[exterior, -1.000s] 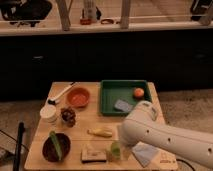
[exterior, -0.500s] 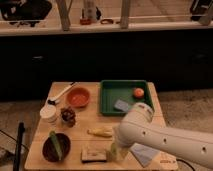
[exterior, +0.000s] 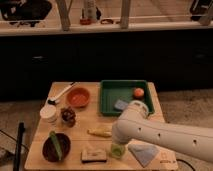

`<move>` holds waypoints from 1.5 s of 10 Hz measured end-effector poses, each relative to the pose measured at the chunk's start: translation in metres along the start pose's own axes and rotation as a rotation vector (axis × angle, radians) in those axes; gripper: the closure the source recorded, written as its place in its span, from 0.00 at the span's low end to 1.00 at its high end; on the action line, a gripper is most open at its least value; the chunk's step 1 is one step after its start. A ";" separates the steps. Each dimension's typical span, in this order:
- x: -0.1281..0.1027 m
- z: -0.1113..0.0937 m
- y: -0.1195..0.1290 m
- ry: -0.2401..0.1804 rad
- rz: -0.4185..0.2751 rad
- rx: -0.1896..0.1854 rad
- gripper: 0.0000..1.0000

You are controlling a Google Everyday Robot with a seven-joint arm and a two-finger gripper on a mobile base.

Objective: Place banana in red bowl

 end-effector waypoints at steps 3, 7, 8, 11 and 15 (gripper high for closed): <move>-0.004 -0.006 -0.009 -0.020 -0.013 0.017 0.87; -0.015 -0.006 -0.024 -0.046 -0.062 0.033 0.46; -0.017 -0.005 -0.028 -0.049 -0.072 0.034 0.38; -0.025 0.004 -0.039 -0.063 -0.103 0.032 0.20; -0.041 0.021 -0.051 -0.084 -0.137 0.029 0.20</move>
